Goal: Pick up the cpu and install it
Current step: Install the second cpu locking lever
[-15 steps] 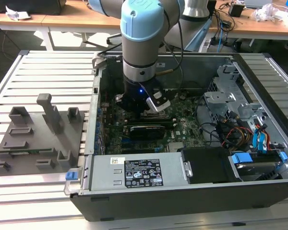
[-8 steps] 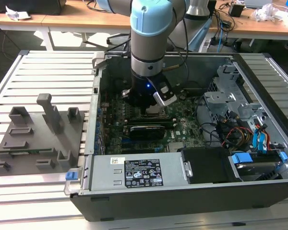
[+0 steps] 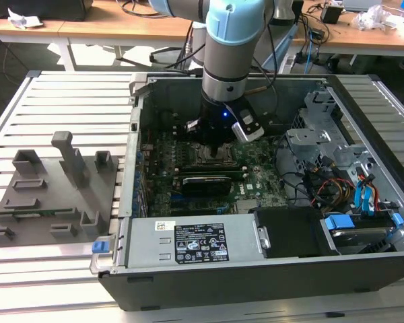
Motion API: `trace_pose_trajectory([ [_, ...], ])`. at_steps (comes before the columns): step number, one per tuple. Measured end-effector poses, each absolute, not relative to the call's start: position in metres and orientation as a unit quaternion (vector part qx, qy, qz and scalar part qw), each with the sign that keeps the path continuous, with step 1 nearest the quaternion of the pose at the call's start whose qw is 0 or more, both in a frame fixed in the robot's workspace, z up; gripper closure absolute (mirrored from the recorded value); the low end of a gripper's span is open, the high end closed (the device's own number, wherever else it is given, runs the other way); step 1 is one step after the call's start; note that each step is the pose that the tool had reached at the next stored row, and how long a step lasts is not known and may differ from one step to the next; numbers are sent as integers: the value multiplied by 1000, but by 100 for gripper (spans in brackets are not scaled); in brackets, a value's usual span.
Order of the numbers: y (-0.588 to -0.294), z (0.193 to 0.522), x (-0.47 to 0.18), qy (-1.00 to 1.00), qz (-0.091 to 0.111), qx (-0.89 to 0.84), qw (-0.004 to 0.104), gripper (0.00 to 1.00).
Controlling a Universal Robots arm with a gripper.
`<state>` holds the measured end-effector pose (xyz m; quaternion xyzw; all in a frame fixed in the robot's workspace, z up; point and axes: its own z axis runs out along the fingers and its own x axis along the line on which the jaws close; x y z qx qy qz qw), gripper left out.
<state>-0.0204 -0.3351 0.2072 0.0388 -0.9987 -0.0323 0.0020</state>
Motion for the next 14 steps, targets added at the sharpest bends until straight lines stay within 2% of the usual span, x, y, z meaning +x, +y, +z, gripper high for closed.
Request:
trace_pose_trajectory([
  [4,-334,211,-18,-999,-24,39,3,89],
  [14,-331,260,-18,-999,-21,39,3,89],
])
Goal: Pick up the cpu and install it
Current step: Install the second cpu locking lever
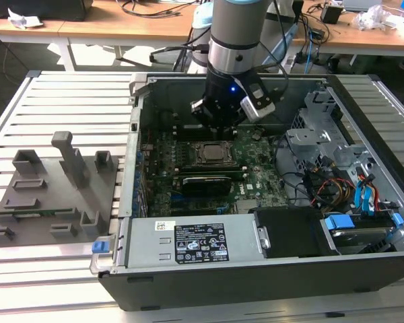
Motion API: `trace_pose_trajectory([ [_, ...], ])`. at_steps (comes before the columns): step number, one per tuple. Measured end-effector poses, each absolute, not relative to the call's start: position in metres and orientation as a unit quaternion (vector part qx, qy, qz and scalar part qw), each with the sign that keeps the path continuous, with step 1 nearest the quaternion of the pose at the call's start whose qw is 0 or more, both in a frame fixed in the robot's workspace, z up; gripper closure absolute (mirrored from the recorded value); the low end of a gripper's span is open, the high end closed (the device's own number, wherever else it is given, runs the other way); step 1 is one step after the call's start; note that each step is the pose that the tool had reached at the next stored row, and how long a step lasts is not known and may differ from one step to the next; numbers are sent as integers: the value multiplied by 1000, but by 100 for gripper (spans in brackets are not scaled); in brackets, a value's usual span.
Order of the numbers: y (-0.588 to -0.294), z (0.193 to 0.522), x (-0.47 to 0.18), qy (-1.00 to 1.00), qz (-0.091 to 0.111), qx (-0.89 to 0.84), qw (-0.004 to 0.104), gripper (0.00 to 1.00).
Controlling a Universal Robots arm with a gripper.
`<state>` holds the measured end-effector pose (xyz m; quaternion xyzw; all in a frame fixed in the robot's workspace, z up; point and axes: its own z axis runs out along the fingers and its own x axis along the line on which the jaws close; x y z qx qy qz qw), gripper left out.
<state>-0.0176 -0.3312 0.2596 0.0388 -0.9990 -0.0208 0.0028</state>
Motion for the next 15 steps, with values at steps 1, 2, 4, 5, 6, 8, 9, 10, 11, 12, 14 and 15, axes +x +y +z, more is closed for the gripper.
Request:
trace_pose_trajectory([
  [1,-331,264,-18,-999,-21,39,3,89],
  [2,-331,270,-18,-999,-20,39,3,89],
  [4,-331,278,-18,-999,-20,39,3,89],
  [5,-331,284,-18,-999,-20,39,3,89],
  [6,-331,288,-18,-999,-20,39,3,89],
  [8,-331,295,-18,-999,-20,39,3,89],
  [9,-331,295,-18,-999,-19,39,3,89],
  [10,-331,295,-18,-999,-19,39,3,89],
  [11,-331,295,-18,-999,-19,39,3,89],
  [12,-331,295,-18,-999,-19,39,3,89],
  [14,-331,295,-18,-999,-19,39,3,89],
  [15,-331,295,-18,-999,-19,39,3,89],
])
